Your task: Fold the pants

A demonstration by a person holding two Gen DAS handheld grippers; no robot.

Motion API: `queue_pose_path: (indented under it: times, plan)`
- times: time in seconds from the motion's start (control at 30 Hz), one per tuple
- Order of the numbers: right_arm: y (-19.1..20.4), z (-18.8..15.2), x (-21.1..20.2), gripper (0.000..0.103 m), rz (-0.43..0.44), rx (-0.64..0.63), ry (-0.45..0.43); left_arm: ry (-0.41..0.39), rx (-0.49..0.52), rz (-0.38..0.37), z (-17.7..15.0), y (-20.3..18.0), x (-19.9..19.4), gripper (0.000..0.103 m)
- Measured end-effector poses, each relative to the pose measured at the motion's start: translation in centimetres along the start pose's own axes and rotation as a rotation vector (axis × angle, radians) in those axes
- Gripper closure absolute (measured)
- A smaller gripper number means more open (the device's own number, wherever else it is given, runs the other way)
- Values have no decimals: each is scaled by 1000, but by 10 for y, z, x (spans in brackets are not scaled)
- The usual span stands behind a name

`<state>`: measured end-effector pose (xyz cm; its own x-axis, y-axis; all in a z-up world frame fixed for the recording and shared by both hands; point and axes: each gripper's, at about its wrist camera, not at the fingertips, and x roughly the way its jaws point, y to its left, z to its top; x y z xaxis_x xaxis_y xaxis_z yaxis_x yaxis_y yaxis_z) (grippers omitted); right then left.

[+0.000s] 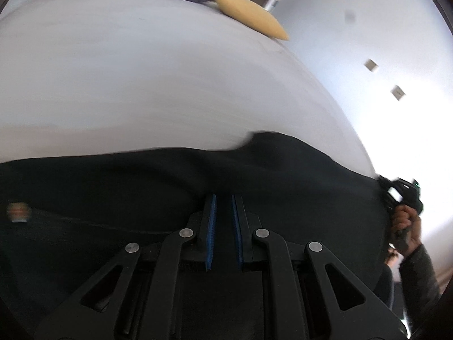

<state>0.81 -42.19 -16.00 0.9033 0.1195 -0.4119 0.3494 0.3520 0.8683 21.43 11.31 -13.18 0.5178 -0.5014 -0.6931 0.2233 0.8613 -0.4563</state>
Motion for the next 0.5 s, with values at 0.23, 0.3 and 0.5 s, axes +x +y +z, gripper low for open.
queue_pose_path:
  times: [0.23,0.3,0.5]
  plan:
    - [30,-28,-69,99,50,-112,-6,-128,-70,62,-4,18,-65,90]
    - [57,-71,-62,99,126,-177,96,-136,-47,0,-12,-3,-72,90]
    - [99,-244,8,97,212,-291,553,-7,130,-69,-60,-69,-32,90]
